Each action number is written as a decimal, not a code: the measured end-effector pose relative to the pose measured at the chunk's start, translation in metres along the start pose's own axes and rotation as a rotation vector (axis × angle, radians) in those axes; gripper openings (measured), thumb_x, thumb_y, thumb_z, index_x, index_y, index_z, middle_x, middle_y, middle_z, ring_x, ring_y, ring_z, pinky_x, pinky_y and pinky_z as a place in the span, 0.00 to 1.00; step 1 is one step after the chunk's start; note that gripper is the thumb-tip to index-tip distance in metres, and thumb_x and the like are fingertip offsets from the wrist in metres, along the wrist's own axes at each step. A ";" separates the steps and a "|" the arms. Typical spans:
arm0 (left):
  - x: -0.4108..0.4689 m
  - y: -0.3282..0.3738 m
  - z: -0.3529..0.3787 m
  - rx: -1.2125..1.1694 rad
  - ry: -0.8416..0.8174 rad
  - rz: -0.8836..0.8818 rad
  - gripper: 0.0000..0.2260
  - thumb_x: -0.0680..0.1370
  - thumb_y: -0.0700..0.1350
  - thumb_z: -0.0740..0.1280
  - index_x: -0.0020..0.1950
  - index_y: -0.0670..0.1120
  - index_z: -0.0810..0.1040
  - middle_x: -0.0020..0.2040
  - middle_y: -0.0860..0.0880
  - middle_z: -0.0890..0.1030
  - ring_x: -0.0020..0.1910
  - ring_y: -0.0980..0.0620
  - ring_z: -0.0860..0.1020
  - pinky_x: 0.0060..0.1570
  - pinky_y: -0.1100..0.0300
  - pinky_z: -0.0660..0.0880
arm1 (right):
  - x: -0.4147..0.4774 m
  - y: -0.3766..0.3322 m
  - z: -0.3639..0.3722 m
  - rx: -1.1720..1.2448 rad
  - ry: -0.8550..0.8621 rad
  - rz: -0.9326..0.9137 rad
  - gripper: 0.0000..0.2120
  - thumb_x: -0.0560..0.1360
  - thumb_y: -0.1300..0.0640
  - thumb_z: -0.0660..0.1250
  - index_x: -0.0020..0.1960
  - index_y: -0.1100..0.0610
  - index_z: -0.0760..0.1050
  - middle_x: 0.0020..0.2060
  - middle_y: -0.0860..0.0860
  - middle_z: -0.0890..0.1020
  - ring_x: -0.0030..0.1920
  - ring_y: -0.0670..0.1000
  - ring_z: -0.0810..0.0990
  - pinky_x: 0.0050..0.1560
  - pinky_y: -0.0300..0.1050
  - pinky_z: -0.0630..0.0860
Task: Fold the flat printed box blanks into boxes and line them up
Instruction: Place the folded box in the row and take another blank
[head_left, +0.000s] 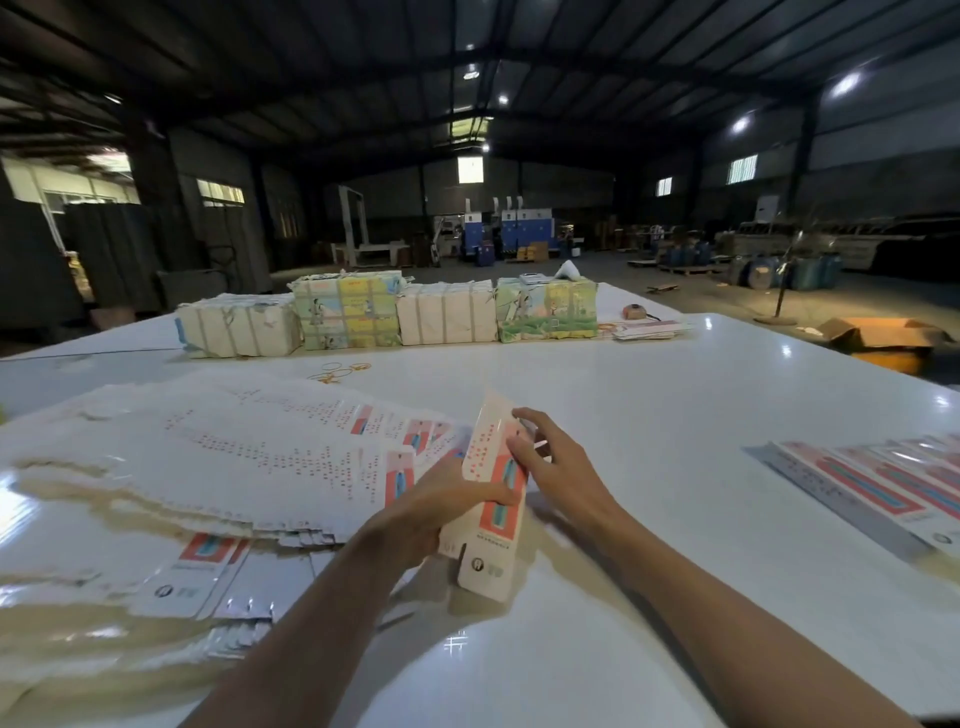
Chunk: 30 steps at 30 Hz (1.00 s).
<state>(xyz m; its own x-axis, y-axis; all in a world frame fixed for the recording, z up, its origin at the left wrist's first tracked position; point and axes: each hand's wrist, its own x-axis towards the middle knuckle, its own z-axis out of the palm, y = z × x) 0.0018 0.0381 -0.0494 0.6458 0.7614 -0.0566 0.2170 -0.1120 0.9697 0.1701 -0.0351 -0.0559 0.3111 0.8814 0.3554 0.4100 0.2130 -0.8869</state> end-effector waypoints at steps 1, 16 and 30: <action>-0.002 0.001 0.002 -0.039 -0.005 0.016 0.22 0.70 0.48 0.80 0.60 0.58 0.76 0.43 0.52 0.88 0.46 0.51 0.88 0.39 0.59 0.83 | 0.000 0.000 -0.003 -0.004 0.008 -0.003 0.15 0.85 0.45 0.65 0.71 0.42 0.74 0.55 0.41 0.82 0.51 0.35 0.84 0.39 0.35 0.82; -0.013 0.013 0.012 -0.571 -0.506 -0.097 0.25 0.80 0.69 0.60 0.58 0.47 0.75 0.47 0.42 0.81 0.41 0.45 0.83 0.44 0.54 0.83 | 0.005 -0.016 -0.029 0.144 -0.135 0.184 0.18 0.84 0.48 0.68 0.53 0.65 0.77 0.42 0.56 0.88 0.45 0.54 0.88 0.50 0.48 0.86; -0.005 0.011 0.007 -0.538 -0.577 -0.080 0.31 0.78 0.67 0.63 0.66 0.42 0.75 0.53 0.42 0.81 0.42 0.47 0.84 0.44 0.54 0.83 | 0.004 -0.020 -0.034 0.225 -0.100 0.160 0.23 0.83 0.46 0.68 0.47 0.67 0.82 0.41 0.57 0.87 0.44 0.56 0.87 0.52 0.44 0.81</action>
<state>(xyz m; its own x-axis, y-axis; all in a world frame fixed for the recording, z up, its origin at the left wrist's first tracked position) 0.0057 0.0288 -0.0399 0.9525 0.2868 -0.1027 -0.0097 0.3656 0.9307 0.1926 -0.0503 -0.0267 0.2656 0.9462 0.1847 0.1589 0.1460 -0.9764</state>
